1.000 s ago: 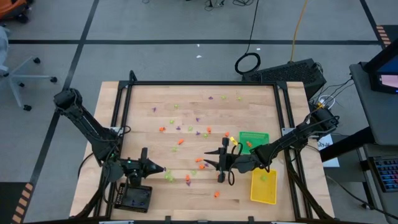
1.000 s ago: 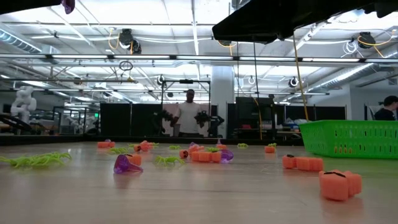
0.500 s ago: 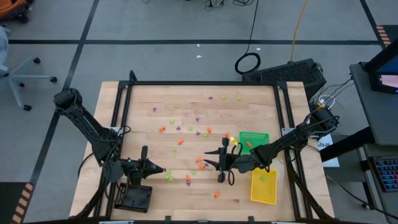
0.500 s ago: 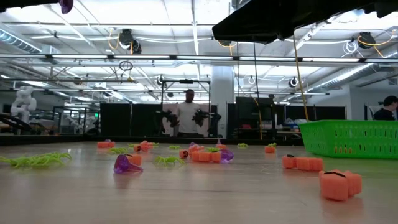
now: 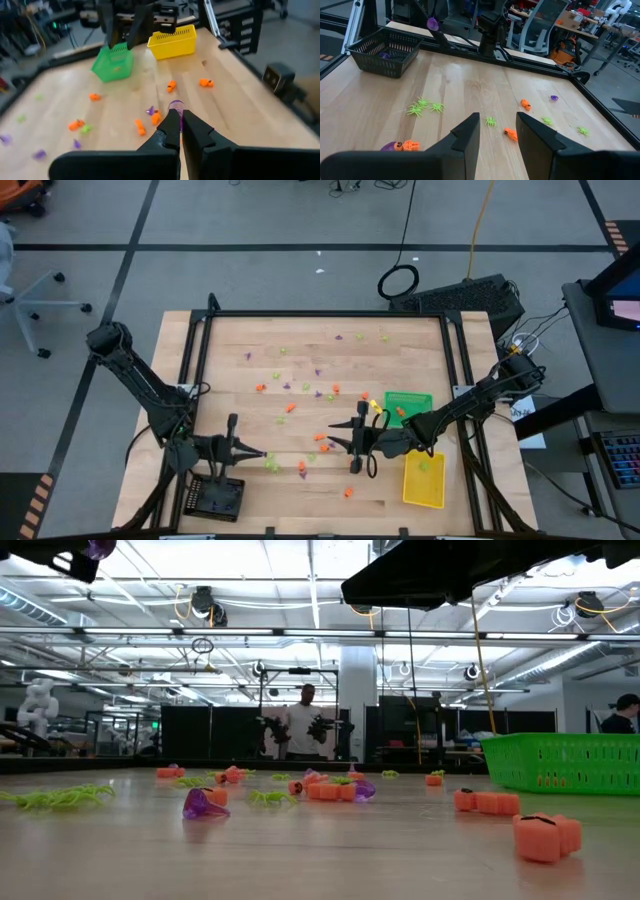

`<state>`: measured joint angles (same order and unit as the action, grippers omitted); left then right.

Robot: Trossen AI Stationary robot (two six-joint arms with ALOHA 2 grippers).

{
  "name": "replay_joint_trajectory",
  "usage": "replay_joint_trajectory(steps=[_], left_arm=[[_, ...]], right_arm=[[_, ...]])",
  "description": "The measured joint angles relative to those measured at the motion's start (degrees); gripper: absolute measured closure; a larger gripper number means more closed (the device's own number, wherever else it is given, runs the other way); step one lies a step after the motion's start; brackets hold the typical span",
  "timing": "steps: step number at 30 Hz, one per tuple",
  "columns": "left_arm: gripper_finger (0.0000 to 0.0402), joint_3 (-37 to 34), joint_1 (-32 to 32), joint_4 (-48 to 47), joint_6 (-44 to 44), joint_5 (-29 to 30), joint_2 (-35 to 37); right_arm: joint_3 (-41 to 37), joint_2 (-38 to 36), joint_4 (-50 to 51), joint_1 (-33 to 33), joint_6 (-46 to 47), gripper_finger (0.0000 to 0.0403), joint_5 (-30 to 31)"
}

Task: Sort Halloween decoration
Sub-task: Put the purple witch hat toy into the black bin

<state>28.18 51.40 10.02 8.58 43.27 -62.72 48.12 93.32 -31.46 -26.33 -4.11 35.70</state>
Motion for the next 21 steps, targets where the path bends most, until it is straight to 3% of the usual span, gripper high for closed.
replay_joint_trajectory(steps=[21], left_arm=[[0.04,0.0,0.0,0.0,29.8,0.0,0.0]], right_arm=[[0.0,0.0,0.0,0.0,0.0,0.0287,0.0]])
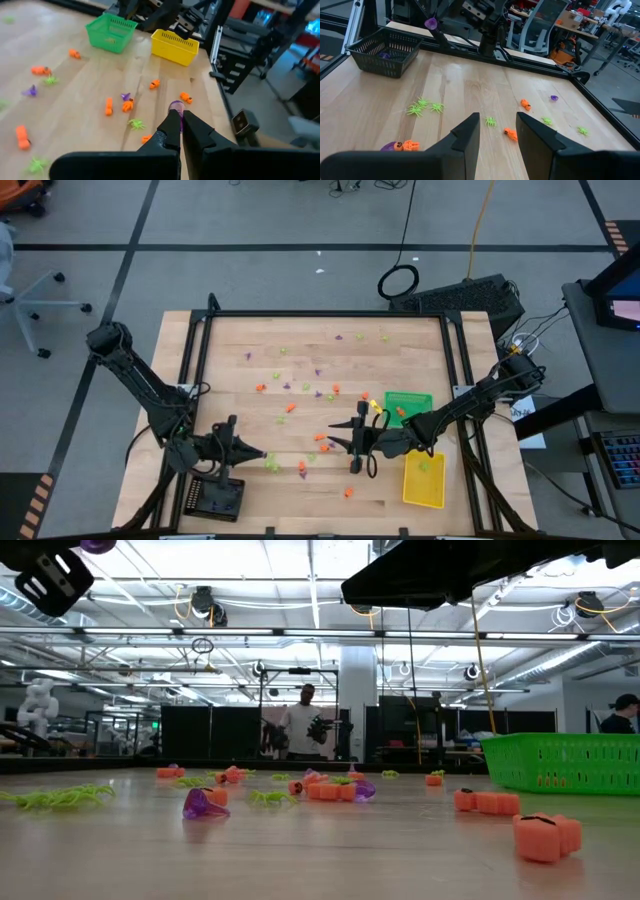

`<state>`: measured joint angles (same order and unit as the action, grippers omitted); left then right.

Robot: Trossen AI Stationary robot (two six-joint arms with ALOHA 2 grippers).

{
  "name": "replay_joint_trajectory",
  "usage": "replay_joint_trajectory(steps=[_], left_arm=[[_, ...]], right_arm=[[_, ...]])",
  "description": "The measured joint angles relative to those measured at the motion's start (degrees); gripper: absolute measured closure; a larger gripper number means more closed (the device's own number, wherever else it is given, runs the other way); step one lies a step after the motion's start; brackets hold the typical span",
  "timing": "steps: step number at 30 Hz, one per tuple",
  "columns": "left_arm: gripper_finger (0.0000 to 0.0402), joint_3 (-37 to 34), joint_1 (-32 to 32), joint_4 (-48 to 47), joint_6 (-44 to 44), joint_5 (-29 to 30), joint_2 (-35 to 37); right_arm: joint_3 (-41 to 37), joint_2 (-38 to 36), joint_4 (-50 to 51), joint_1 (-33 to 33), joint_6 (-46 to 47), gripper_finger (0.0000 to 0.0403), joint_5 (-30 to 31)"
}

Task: Sort Halloween decoration
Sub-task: Put the purple witch hat toy into the black bin

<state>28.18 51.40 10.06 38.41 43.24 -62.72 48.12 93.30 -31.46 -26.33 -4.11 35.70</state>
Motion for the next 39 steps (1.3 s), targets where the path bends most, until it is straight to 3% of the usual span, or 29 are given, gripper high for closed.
replay_joint_trajectory(steps=[10,23,29,33,39], left_arm=[[0.04,0.0,0.0,0.0,1.0,0.0,0.0],[0.04,0.0,0.0,0.0,-20.8,0.0,0.0],[0.04,0.0,0.0,0.2,-18.3,-0.9,0.0],[0.04,1.9,0.0,-2.5,-14.7,-9.1,0.0],[0.04,7.8,0.9,-17.0,-6.6,-12.4,0.0]], right_arm=[[0.0,0.0,0.0,0.0,0.0,0.0287,0.0],[0.0,0.0,0.0,0.0,0.0,0.0287,0.0],[0.0,0.0,0.0,0.0,0.0,0.0287,0.0],[0.0,0.0,0.0,0.0,0.0,0.0287,0.0],[0.0,0.0,0.0,0.0,0.0,0.0287,0.0]])
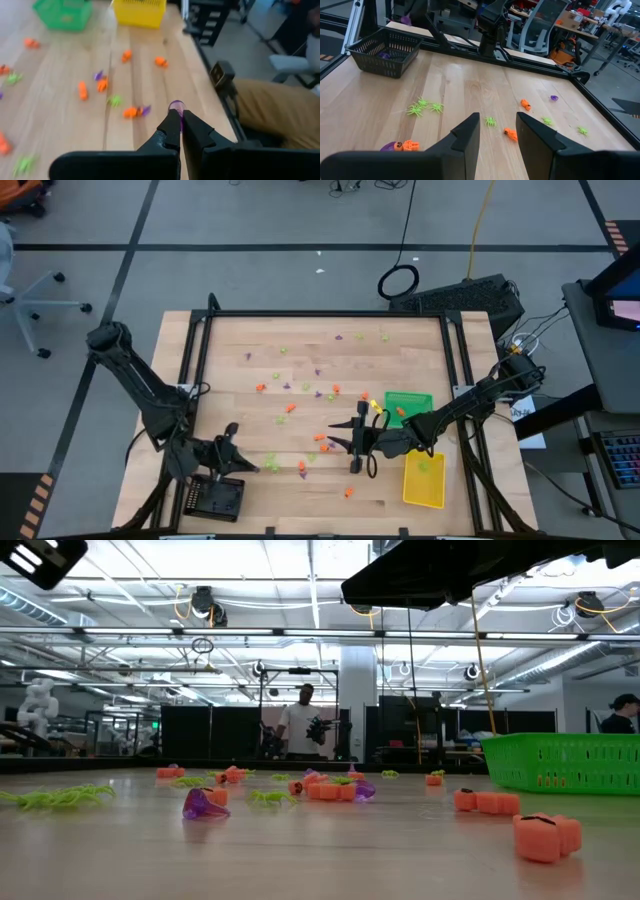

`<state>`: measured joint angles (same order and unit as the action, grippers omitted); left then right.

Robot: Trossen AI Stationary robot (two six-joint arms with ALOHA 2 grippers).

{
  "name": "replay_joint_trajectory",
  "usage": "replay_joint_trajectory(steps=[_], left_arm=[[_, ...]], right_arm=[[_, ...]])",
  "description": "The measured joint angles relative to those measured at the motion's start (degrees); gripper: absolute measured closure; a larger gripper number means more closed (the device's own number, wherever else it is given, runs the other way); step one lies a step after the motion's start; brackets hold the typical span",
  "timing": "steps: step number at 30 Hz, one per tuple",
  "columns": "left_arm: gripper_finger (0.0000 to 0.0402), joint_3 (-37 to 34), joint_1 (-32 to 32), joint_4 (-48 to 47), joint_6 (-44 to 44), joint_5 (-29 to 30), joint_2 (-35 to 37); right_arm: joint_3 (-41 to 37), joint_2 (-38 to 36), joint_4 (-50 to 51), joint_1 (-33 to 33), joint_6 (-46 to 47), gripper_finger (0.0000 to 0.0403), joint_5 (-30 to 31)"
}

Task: Sort Halloween decoration
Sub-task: Put the purple witch hat toy into the black bin

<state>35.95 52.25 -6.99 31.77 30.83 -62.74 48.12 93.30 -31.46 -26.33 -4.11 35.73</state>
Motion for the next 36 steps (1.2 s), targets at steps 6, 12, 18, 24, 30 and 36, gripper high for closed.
replay_joint_trajectory(steps=[6,12,18,24,30,36], left_arm=[[0.04,3.9,1.4,-10.6,8.1,-1.5,0.0],[0.04,4.0,3.2,-15.3,16.0,-6.1,-0.2],[0.04,4.0,5.1,-19.5,25.3,-11.6,-2.8],[0.04,4.0,6.4,-19.3,31.0,-18.2,-7.7],[0.04,4.0,6.5,-18.7,32.5,-24.7,-12.7],[0.04,4.0,6.5,-16.2,32.5,-27.6,-14.9]], right_arm=[[0.0,0.0,0.0,0.0,0.0,0.0287,0.0],[0.0,0.0,0.0,0.0,0.4,0.0287,0.0],[0.0,0.0,0.0,0.0,0.5,0.0287,0.0],[0.0,0.0,0.0,0.0,0.5,0.0287,0.0],[0.0,0.0,0.0,0.0,1.9,0.0287,0.0],[0.0,0.0,0.0,0.0,1.9,0.0287,0.0]])
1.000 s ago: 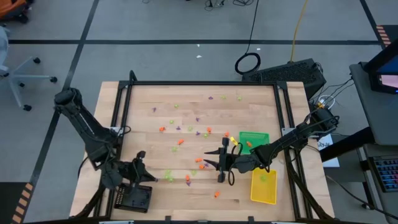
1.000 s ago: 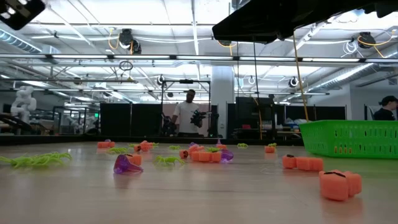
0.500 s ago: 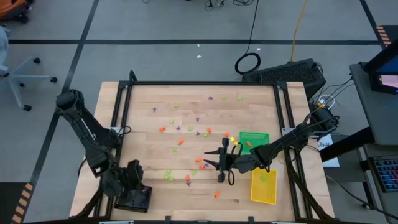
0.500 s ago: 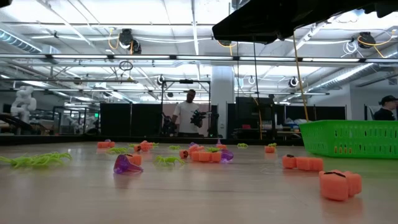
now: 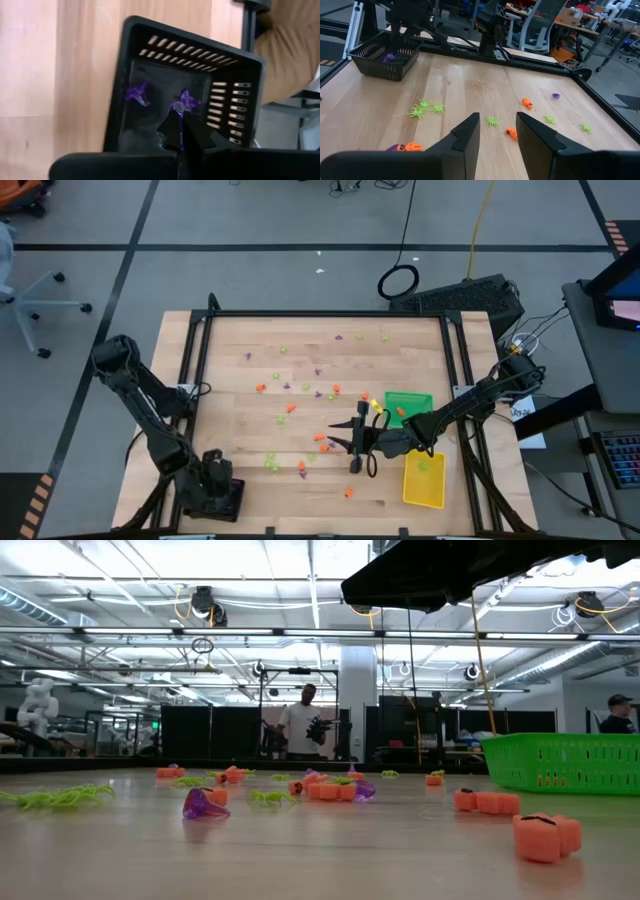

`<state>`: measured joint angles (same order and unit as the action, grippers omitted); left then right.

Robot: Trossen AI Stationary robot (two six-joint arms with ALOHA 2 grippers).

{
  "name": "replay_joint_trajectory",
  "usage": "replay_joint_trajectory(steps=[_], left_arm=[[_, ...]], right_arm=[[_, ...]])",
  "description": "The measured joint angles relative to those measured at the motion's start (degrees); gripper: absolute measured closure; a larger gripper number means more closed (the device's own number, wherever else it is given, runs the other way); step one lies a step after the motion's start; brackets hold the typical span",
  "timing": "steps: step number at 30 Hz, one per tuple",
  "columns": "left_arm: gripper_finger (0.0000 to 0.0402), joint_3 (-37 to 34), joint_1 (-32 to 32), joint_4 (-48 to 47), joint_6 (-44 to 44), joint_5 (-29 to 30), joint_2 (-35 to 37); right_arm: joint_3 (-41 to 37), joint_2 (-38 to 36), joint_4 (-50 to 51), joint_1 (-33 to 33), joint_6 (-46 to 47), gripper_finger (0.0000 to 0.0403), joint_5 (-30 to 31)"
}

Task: Sort Halloween decoration
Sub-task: Put the purple witch hat toy into the black bin, then put the green spider toy into the yellow bin

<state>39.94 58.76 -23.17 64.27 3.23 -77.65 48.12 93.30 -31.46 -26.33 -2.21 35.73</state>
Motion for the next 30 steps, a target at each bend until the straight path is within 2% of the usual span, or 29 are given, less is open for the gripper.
replay_joint_trajectory(steps=[17,26,30], left_arm=[[0.0395,0.0,0.3,1.7,-0.1,1.1,-0.3],[0.0296,0.0,0.3,1.6,-0.1,1.9,-0.3],[0.0276,0.0,0.3,1.7,-0.8,-1.2,-0.3]], right_arm=[[0.0,0.0,0.0,0.0,0.0,0.0287,0.0],[0.0,0.0,0.0,0.0,0.0,0.0287,0.0],[0.0,0.0,0.0,0.0,0.4,0.0287,0.0]])
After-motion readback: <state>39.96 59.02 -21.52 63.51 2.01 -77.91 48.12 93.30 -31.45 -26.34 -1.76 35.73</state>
